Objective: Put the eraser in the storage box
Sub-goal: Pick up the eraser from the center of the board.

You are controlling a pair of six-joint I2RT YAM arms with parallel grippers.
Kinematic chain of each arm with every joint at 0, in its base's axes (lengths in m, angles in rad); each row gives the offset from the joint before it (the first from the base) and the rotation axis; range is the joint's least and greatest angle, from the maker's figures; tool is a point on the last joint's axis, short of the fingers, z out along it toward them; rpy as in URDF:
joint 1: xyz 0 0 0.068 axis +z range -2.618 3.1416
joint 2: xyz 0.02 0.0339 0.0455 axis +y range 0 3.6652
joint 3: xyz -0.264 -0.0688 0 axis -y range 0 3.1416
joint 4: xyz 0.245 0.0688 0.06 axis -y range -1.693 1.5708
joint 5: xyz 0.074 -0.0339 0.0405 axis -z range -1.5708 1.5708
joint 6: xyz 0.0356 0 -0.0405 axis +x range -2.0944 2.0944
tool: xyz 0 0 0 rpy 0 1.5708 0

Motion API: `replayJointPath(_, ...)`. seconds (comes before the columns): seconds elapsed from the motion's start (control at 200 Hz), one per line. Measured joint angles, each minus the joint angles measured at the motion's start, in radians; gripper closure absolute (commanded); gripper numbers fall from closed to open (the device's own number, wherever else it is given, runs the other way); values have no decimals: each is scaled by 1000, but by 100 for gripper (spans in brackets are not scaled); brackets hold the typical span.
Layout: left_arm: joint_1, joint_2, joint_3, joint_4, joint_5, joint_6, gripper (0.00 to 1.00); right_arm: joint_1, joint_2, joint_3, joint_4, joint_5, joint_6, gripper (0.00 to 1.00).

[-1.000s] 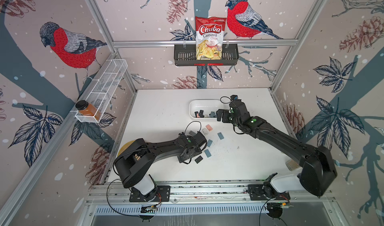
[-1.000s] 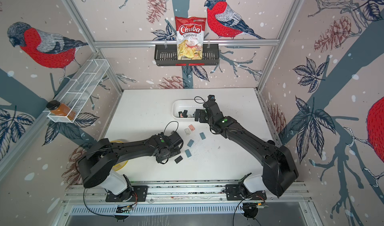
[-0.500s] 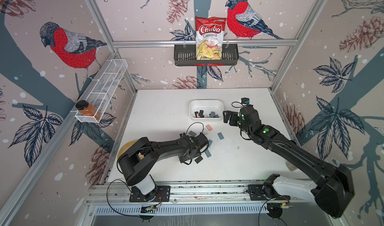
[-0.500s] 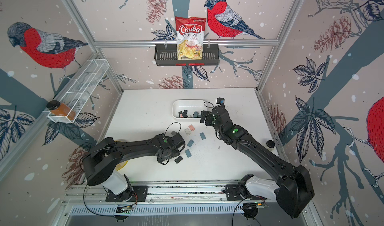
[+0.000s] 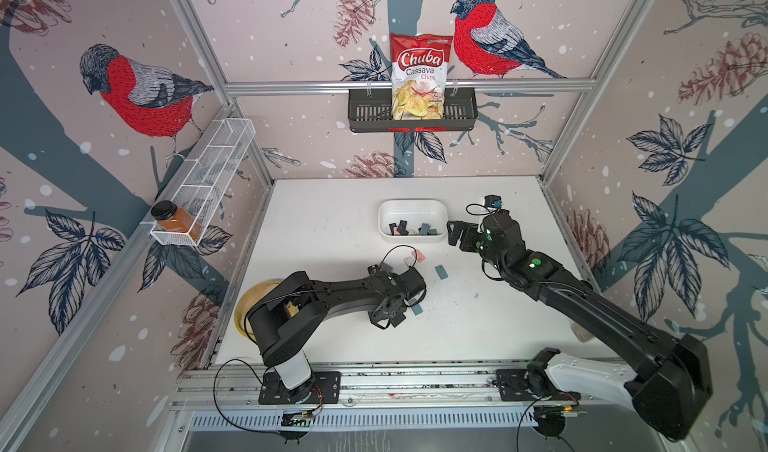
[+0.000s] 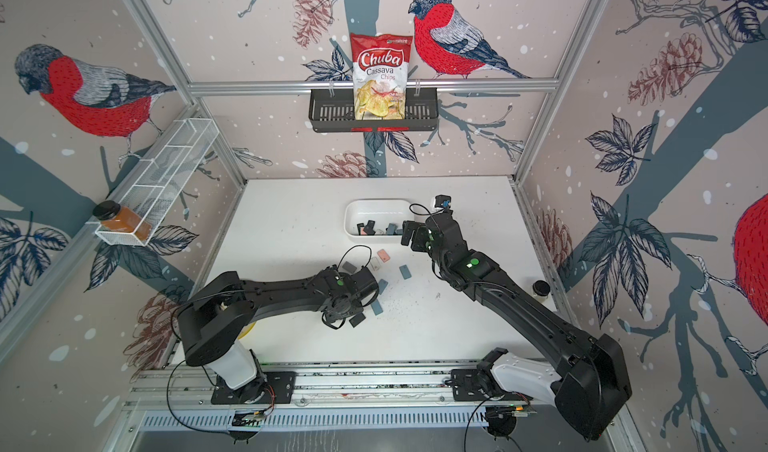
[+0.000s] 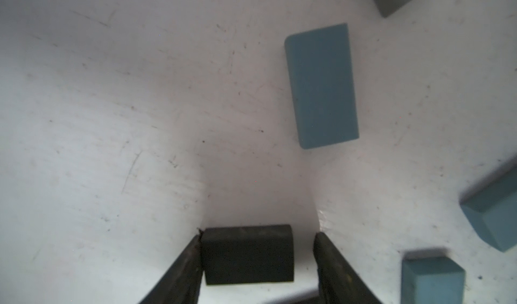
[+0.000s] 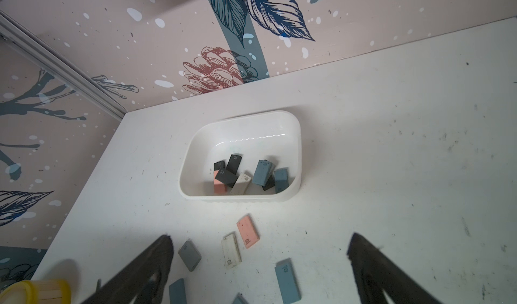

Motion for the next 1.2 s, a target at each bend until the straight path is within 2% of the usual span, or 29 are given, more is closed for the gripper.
replayJointPath(0.06, 0, -1, -2, 0, -1, 0, 49, 0, -3, 0, 0, 0, 0, 0)
replayJointPath(1.106, -2, -21, 10, -14, 21, 10, 50, 0, -1, -23, 7, -23, 19, 0)
replayJointPath(1.201, -4, -25, 23, -29, 26, 10, 54, 0, -1, -23, 7, -23, 19, 0)
